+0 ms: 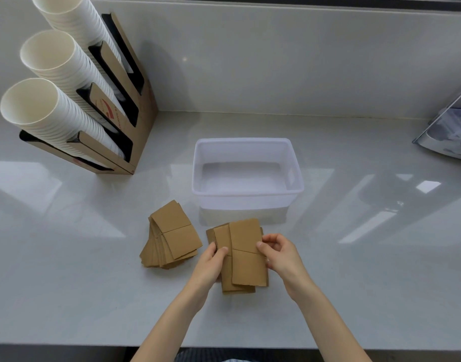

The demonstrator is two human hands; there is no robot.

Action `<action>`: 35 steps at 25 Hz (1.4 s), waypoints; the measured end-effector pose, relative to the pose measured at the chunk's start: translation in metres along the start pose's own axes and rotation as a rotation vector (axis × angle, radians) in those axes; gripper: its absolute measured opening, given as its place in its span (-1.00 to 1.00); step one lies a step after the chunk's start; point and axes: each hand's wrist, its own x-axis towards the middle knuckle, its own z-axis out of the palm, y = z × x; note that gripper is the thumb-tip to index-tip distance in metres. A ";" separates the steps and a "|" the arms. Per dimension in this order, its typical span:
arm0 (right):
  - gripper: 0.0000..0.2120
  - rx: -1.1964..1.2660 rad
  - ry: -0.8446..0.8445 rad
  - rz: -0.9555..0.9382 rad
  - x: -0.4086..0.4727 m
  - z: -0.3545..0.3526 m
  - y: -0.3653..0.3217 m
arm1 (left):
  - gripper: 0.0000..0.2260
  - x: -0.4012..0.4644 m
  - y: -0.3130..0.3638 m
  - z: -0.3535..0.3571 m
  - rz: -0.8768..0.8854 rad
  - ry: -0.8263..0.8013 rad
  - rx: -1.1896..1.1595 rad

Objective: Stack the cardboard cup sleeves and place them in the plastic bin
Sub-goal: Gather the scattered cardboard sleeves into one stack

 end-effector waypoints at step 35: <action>-0.51 -0.750 0.214 0.008 0.015 0.008 0.020 | -0.84 -0.003 -0.007 -0.008 0.025 0.056 0.091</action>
